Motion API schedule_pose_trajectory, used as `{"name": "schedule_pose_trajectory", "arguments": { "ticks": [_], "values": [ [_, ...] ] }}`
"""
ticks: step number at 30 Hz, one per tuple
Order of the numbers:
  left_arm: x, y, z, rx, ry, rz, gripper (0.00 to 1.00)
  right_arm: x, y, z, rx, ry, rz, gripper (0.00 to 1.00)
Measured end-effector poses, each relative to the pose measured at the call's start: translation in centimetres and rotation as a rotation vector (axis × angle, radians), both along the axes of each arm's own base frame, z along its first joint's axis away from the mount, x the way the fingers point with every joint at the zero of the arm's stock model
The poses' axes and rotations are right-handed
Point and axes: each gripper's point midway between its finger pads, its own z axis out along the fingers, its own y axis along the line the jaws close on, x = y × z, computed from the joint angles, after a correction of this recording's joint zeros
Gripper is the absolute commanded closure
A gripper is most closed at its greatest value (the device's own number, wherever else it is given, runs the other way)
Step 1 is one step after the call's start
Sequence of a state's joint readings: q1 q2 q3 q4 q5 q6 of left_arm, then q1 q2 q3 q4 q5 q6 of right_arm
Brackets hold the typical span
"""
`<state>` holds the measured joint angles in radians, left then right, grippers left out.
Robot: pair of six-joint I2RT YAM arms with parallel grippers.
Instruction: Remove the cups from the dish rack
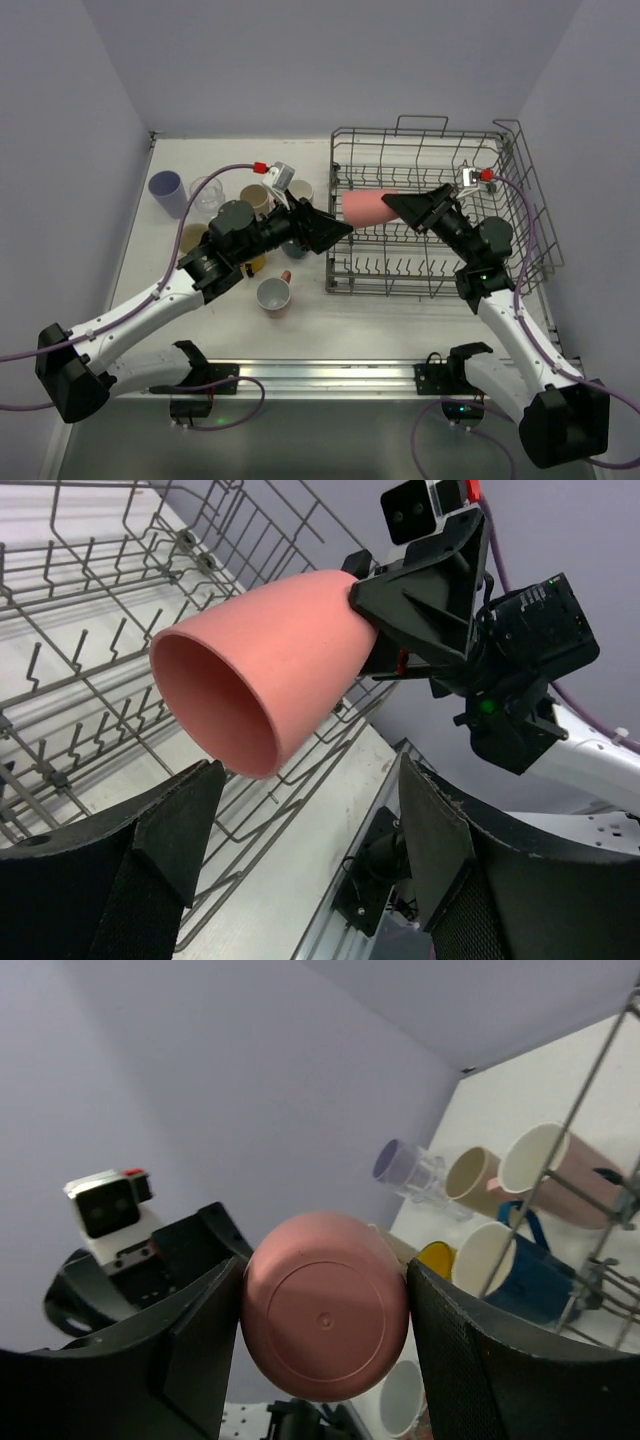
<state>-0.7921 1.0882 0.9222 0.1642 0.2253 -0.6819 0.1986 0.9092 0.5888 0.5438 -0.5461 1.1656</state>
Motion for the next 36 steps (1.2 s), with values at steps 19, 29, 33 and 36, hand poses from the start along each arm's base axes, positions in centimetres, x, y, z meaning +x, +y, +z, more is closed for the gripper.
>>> {"name": "schedule_pose_trajectory", "arguments": {
  "ticks": [19, 29, 33, 36],
  "values": [
    [2.4, -0.4, 1.1, 0.076, -0.002, 0.072, 1.00, -0.8, 5.6, -1.3, 0.102, 0.051, 0.218, 0.01],
    [13.5, 10.6, 5.4, 0.499, -0.079, 0.590, 1.00, -3.4, 4.6, -3.9, -0.125, -0.003, 0.170, 0.01],
    [18.3, 13.8, 0.8, 0.689, 0.043, 0.643, 1.00, -3.7, 3.6, -5.4, -0.229, -0.005, 0.117, 0.01],
    [20.7, 15.1, -4.3, 0.826, 0.158, 0.624, 1.00, -3.6, 3.1, -6.8, -0.290, 0.008, 0.094, 0.01]
  ]
}}
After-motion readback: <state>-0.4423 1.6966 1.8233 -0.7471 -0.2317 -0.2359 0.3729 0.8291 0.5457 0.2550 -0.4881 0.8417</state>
